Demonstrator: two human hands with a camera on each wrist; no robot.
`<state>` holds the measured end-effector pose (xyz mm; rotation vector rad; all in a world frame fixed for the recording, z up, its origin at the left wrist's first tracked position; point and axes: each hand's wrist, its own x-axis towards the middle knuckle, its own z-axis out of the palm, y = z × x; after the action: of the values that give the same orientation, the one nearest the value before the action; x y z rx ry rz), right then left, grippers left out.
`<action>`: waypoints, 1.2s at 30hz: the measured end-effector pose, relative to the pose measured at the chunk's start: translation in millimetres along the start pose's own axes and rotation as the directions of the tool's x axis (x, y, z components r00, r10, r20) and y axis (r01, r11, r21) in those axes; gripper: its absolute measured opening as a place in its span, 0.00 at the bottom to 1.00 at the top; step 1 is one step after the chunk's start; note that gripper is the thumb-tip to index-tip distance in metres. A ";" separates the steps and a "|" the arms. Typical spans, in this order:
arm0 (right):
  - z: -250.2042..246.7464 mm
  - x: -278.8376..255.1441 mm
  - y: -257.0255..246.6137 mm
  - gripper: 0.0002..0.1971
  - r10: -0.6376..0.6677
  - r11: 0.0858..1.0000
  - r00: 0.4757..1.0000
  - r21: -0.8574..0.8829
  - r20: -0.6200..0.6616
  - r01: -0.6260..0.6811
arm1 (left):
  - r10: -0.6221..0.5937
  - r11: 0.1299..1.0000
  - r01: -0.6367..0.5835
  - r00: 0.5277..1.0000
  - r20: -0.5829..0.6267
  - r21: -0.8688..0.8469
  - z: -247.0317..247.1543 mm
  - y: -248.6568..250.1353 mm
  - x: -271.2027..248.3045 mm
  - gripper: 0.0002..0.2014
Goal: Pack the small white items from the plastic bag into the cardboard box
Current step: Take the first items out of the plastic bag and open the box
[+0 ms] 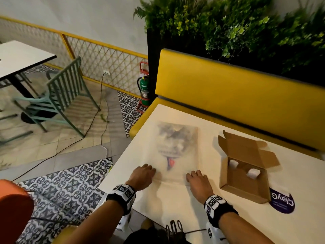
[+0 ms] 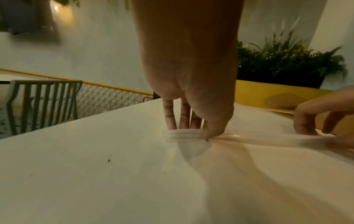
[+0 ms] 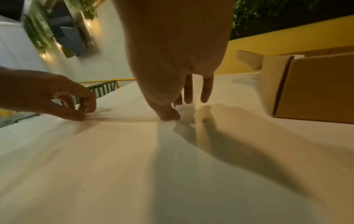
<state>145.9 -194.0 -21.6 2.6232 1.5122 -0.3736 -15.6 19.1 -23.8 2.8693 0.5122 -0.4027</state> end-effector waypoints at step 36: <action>-108.6 26.3 92.7 0.06 0.300 0.478 0.914 0.872 -0.273 0.104 | 0.205 0.977 -0.212 0.958 -0.200 -0.016 -116.5 2.9 62.5 0.09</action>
<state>256.3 -197.1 72.6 3.7940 1.4841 -0.8604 68.7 63.7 67.8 2.9032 0.2394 -0.0736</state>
